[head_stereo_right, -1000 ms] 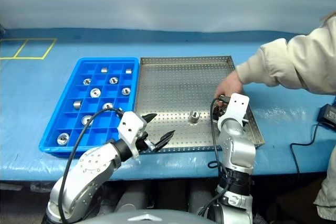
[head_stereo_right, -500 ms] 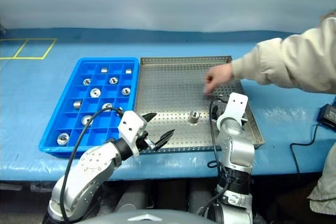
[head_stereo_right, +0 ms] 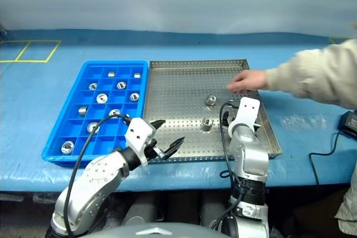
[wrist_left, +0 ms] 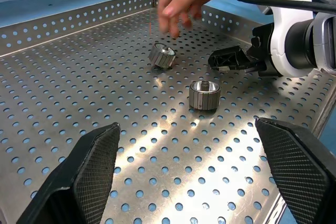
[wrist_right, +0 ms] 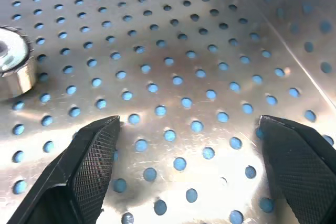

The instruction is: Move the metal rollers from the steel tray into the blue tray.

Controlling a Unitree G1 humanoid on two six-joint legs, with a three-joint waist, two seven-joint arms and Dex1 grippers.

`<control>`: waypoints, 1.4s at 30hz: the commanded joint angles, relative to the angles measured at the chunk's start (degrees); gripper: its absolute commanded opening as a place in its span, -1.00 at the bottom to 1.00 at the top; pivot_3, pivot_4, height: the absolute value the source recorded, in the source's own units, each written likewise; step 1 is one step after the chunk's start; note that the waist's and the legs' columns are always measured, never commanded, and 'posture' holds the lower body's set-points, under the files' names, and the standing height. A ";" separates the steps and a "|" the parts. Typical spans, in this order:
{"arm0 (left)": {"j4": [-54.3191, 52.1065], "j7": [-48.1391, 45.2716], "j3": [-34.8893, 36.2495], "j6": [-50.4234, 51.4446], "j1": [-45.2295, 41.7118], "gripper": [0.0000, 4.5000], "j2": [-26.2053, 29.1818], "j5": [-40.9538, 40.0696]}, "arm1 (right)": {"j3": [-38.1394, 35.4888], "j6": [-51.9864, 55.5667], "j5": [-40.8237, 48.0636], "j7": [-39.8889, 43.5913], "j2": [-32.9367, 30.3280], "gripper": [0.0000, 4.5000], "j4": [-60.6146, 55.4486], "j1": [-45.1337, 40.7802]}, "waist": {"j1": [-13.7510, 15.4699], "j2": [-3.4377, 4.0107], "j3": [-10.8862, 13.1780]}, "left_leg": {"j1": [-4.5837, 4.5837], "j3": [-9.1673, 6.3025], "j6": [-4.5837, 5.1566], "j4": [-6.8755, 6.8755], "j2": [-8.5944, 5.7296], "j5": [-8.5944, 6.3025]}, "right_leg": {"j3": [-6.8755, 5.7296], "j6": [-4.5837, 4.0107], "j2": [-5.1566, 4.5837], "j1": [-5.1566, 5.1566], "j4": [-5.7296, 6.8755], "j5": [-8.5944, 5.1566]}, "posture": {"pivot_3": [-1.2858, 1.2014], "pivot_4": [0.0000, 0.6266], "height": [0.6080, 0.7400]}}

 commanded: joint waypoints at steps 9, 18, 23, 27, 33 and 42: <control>-2.11 1.32 0.11 -1.14 0.39 1.00 -0.48 0.31 | 6.29 -7.53 0.32 3.67 -0.27 0.99 4.92 -9.70 | 0.50 -0.01 0.01 | -0.02 -0.02 0.00 -0.08 -0.01 0.00 | -0.03 0.02 0.01 0.00 -0.09 0.01 | 0.22 -0.52 1.00; -3.48 3.27 0.61 -1.16 1.76 1.00 -0.56 0.93 | 7.18 -15.47 0.20 4.72 -0.64 0.99 19.94 -15.86 | 1.00 -0.01 0.02 | -0.05 -0.03 0.01 -0.14 -0.02 -0.01 | -0.03 0.32 0.00 0.00 -0.18 0.20 | 0.27 -0.52 1.00; -4.01 3.76 0.78 -1.31 2.35 1.00 -0.49 1.06 | 6.96 -17.76 0.14 4.77 -0.75 0.91 25.64 -17.03 | 1.59 -0.01 0.02 | -0.05 -0.03 0.01 -0.15 -0.02 -0.01 | -0.03 0.32 0.00 0.00 -0.18 0.20 | 0.28 -0.52 1.00; -4.25 3.84 0.92 -1.41 2.64 1.00 -0.39 0.96 | 6.76 -18.31 0.21 4.44 -0.84 0.43 26.73 -17.20 | 2.25 0.00 0.03 | -0.06 -0.03 0.01 -0.16 -0.02 -0.01 | -0.04 0.31 -0.01 -0.01 -0.19 0.20 | 0.28 -0.52 1.00; -4.49 3.80 1.05 -1.44 2.92 1.00 -0.43 0.93 | 7.00 -16.73 0.22 4.43 -1.12 -0.23 23.96 -16.02 | 2.42 0.00 0.03 | -0.06 -0.03 0.01 -0.15 -0.02 -0.01 | -0.04 0.30 -0.01 -0.01 -0.18 0.19 | 0.28 -0.52 1.00; -5.65 10.16 4.76 -3.44 4.06 1.00 -3.99 3.87 | 11.70 -9.11 1.97 9.57 -0.69 -0.23 11.65 -19.37 | 2.70 0.01 0.04 | -0.10 -0.06 0.01 -0.18 0.00 -0.01 | -0.07 0.31 0.00 -0.05 -0.18 0.20 | 0.34 -0.52 1.00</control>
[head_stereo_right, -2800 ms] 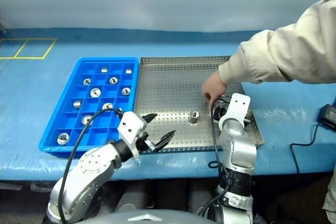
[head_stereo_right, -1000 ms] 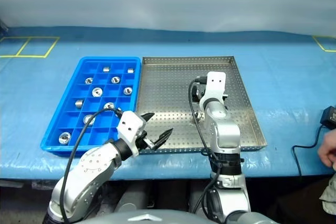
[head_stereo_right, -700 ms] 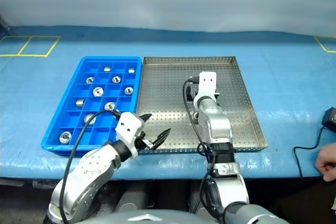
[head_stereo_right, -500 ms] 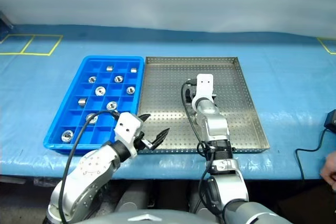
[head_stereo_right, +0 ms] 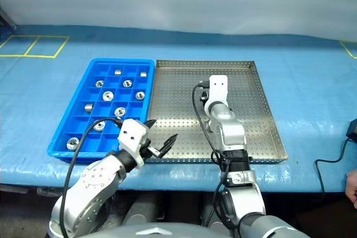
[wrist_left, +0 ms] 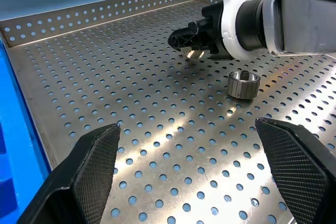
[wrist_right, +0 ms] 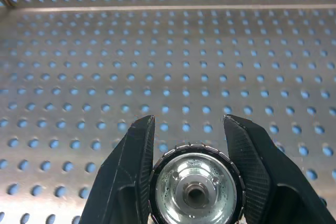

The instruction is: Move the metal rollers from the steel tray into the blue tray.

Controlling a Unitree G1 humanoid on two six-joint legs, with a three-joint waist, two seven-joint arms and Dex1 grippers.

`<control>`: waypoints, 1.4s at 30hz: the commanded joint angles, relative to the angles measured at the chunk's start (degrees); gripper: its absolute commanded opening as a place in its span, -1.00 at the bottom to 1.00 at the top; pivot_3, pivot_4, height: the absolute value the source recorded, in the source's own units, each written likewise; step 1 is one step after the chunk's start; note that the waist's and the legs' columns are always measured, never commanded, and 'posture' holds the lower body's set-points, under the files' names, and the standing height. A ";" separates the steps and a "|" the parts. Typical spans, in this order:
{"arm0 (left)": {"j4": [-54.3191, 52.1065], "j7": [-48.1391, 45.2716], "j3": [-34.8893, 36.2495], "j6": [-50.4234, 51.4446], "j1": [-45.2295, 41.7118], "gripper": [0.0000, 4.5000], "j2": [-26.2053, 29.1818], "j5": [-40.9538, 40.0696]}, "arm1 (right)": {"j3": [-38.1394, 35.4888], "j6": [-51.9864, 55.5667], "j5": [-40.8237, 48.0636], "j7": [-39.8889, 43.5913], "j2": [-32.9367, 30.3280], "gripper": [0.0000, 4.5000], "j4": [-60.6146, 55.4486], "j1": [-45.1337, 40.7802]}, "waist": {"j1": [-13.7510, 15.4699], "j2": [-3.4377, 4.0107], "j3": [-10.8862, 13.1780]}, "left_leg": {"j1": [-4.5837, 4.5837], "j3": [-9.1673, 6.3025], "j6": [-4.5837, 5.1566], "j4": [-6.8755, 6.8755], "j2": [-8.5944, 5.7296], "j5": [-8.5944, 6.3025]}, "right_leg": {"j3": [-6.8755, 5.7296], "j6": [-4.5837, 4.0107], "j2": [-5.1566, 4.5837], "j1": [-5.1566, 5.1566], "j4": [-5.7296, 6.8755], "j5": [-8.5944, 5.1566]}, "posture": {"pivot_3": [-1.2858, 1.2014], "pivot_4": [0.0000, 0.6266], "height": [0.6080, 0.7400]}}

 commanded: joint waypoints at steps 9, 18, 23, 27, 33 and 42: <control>-9.26 7.78 10.47 -4.68 8.63 1.00 -4.29 3.24 | 13.36 6.30 5.10 12.00 4.65 -0.23 -11.15 -6.95 | 3.68 -0.03 0.01 | -0.03 -0.23 -0.02 -0.23 0.00 -0.01 | -0.26 -0.10 -0.01 0.00 -0.08 -0.06 | 0.46 -0.52 1.00; -13.51 8.99 11.55 -7.02 19.74 1.00 -4.71 4.62 | 19.55 7.30 5.81 15.49 7.12 -0.23 -8.26 -2.69 | 11.50 -0.08 0.04 | -0.15 -0.34 -0.05 -0.21 -0.05 -0.03 | -0.48 -0.33 -0.13 -0.03 -0.20 -0.32 | 0.53 -0.52 1.00; -13.51 8.34 11.25 -6.85 20.10 1.00 -4.70 3.89 | 19.85 8.03 5.55 15.82 5.90 -0.23 -8.58 -0.40 | 15.90 -0.08 0.04 | -0.19 -0.31 -0.10 -0.19 0.00 -0.05 | -0.58 -0.35 -0.11 -0.13 -0.19 -0.35 | 0.51 -0.52 1.00; -13.08 7.27 10.95 -6.67 19.48 1.00 -4.46 3.33 | 19.00 9.10 5.12 15.42 3.76 -0.23 -10.11 1.05 | 18.53 -0.14 0.00 | -0.41 -0.28 -0.16 -0.18 0.00 -0.09 | -0.60 -0.35 -0.11 -0.61 -0.19 -0.35 | 0.48 -0.52 1.00; -11.80 6.17 10.76 -6.56 17.80 1.00 -4.43 2.47 | 17.91 12.80 5.49 15.08 0.23 -0.23 -14.78 3.58 | 20.84 -0.14 -0.02 | -1.02 -0.18 -0.19 0.02 -0.06 -0.08 | -0.73 0.00 -0.01 -0.83 -0.14 -0.12 | 0.45 -0.52 1.00; -10.11 4.55 10.47 -6.05 15.57 1.00 -3.86 1.29 | 15.56 18.52 7.03 15.81 -4.23 0.19 -23.06 5.84 | 21.36 -0.13 -0.03 | -1.04 -0.21 -0.22 0.14 -0.11 -0.08 | -1.02 -0.05 -0.03 -0.79 -0.13 -0.15 | 0.41 -0.52 1.00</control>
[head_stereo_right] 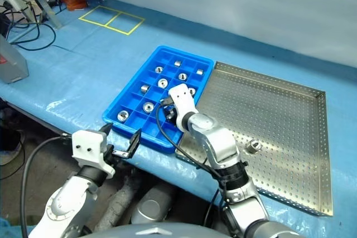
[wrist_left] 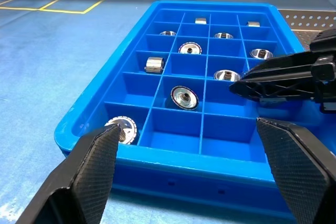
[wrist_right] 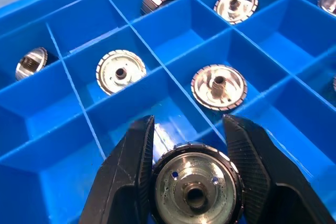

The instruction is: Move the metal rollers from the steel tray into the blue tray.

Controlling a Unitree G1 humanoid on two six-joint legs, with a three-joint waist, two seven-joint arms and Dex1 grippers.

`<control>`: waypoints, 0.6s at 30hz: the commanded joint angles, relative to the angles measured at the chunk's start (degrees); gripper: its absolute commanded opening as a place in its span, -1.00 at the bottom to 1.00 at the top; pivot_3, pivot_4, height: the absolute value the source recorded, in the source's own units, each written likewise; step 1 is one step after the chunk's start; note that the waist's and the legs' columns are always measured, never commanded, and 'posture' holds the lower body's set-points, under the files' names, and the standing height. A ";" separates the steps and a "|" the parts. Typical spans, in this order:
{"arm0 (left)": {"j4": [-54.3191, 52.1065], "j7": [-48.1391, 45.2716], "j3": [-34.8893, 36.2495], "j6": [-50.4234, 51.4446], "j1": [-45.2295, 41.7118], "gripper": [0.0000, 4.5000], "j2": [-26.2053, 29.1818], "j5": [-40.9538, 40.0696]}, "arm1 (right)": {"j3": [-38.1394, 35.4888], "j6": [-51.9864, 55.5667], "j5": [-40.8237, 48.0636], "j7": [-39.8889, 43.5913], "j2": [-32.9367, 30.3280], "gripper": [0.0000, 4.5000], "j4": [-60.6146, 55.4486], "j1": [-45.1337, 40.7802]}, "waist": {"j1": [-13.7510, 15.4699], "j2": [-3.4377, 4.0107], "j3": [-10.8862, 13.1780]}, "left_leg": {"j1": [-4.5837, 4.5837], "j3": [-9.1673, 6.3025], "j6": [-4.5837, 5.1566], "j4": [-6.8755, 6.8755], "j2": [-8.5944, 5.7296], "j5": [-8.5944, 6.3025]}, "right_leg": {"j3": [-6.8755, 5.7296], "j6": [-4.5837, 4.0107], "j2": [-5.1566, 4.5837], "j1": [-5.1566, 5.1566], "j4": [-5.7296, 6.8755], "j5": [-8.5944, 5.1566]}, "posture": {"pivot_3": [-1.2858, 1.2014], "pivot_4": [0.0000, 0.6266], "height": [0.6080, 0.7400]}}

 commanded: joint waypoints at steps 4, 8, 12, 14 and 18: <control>0.64 -2.04 -0.55 -0.23 -2.17 1.00 0.73 -1.08 | -2.86 1.93 1.04 -0.12 -2.00 0.78 -6.29 -0.15 | -0.31 0.01 -0.02 | 0.00 -0.04 -0.05 0.00 0.00 0.01 | -0.13 -0.06 0.02 0.01 0.03 -0.03 | 0.38 -0.52 1.00; 1.52 -3.85 -0.97 0.47 -4.40 1.00 1.61 -1.94 | -6.63 3.52 1.16 -1.40 -3.39 0.99 -9.96 -0.06 | -0.94 0.03 -0.03 | -0.03 -0.11 -0.08 0.02 0.00 0.03 | -0.19 -0.10 0.02 0.04 0.04 -0.04 | 0.34 -0.52 1.00; 2.46 -6.94 -2.10 1.92 -6.78 1.00 4.33 -3.23 | -11.73 6.42 0.54 -3.64 -5.04 0.99 -13.62 1.39 | -2.82 0.04 -0.04 | -0.03 -0.14 -0.08 0.10 -0.03 0.03 | -0.21 -0.10 0.01 0.13 0.04 -0.04 | 0.29 -0.52 1.00; 3.08 -8.11 -3.12 2.55 -7.88 1.00 5.54 -3.35 | -13.62 7.99 0.56 -4.31 -5.89 0.99 -15.37 2.95 | -4.10 0.04 -0.05 | -0.01 -0.18 -0.08 0.11 -0.07 0.03 | -0.21 -0.11 0.00 0.21 0.02 -0.04 | 0.27 -0.52 1.00; 4.48 -9.44 -4.80 3.25 -10.32 1.00 6.51 -3.46 | -15.35 10.76 0.15 -5.95 -6.82 0.99 -18.76 8.00 | -7.73 0.12 -0.10 | 0.01 -0.22 -0.07 0.11 -0.09 0.03 | -0.20 -0.12 0.00 0.25 0.03 -0.03 | 0.24 -0.52 1.00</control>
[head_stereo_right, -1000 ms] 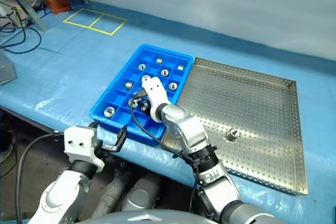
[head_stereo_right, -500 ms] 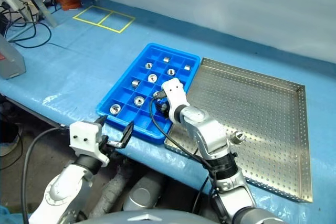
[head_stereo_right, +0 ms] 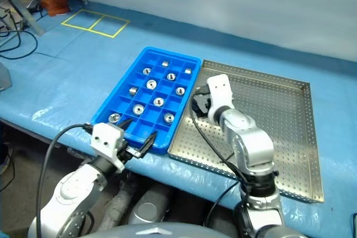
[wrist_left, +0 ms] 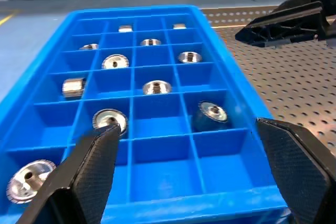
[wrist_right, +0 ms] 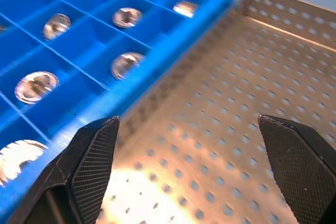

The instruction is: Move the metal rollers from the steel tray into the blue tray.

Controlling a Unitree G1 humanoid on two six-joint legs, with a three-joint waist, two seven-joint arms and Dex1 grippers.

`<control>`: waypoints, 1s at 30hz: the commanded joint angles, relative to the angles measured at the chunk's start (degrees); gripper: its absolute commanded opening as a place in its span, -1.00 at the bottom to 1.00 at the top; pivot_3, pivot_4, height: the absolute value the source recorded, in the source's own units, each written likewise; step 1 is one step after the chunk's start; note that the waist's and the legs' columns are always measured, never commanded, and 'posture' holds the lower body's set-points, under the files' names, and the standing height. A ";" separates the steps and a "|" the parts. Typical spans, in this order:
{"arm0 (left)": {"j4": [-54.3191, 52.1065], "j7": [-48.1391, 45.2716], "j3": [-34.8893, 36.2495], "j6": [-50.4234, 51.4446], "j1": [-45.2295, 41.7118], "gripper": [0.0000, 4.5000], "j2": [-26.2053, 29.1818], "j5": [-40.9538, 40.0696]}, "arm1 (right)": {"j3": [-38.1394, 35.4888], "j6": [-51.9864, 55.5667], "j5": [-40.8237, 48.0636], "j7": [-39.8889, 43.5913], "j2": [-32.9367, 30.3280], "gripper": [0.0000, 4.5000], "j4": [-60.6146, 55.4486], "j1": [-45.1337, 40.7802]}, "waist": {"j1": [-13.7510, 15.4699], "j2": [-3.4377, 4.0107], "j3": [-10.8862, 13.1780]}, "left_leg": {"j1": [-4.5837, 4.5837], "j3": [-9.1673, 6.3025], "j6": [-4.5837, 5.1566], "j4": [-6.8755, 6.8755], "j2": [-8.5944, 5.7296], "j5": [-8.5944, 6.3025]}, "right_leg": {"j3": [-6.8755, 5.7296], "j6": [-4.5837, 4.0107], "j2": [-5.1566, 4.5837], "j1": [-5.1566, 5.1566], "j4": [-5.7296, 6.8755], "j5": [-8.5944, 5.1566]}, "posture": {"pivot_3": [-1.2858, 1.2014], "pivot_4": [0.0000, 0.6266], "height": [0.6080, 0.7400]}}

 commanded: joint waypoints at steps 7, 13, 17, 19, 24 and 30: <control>1.31 -2.93 -2.16 1.12 -3.77 1.00 1.28 -1.44 | -3.03 2.71 -1.33 -5.32 2.41 0.99 -6.38 8.28 | -8.23 0.07 -0.03 | 0.18 -0.16 0.01 0.02 0.07 0.01 | 0.02 -0.12 0.05 0.16 0.09 -0.01 | 0.22 -0.52 1.00; 1.70 -2.95 -2.10 1.58 -4.65 1.00 1.08 -1.99 | -2.73 0.59 -1.73 -6.30 3.86 0.99 -4.05 10.46 | -13.15 0.07 -0.01 | 0.85 -0.28 0.02 -0.04 0.16 0.01 | 0.17 -0.42 0.01 0.71 0.08 -0.22 | 0.22 -0.52 1.00; 1.76 -2.75 -2.04 1.66 -4.86 1.00 1.13 -2.12 | -2.19 -0.45 -1.61 -5.74 4.69 0.99 -2.44 11.37 | -14.43 0.07 -0.01 | 0.98 -0.28 0.02 -0.04 0.22 0.01 | 0.23 -0.44 0.02 0.82 0.12 -0.23 | 0.22 -0.52 1.00; 1.76 -2.61 -2.03 1.63 -4.85 1.00 1.05 -2.16 | -1.82 -0.97 -1.73 -5.64 4.87 0.99 -1.86 11.55 | -14.52 0.07 -0.01 | 0.99 -0.25 0.03 -0.05 0.23 0.01 | 0.29 -0.43 0.02 0.81 0.13 -0.22 | 0.22 -0.52 1.00; 1.81 -2.51 -2.15 1.52 -4.85 1.00 0.87 -2.23 | -0.79 -2.60 -1.53 -4.76 4.93 0.99 -0.10 10.88 | -14.50 0.07 -0.01 | 0.98 -0.20 0.03 -0.07 0.23 0.01 | 0.40 -0.39 0.01 0.79 0.12 -0.20 | 0.23 -0.52 1.00; 1.62 -2.16 -2.32 1.25 -4.73 1.00 0.76 -1.90 | -1.52 -3.36 -1.57 -4.82 4.76 0.42 0.94 10.22 | -14.41 0.06 -0.01 | 0.99 -0.11 0.04 -0.06 0.23 0.02 | 0.54 -0.35 0.01 0.75 0.11 -0.18 | 0.24 -0.52 1.00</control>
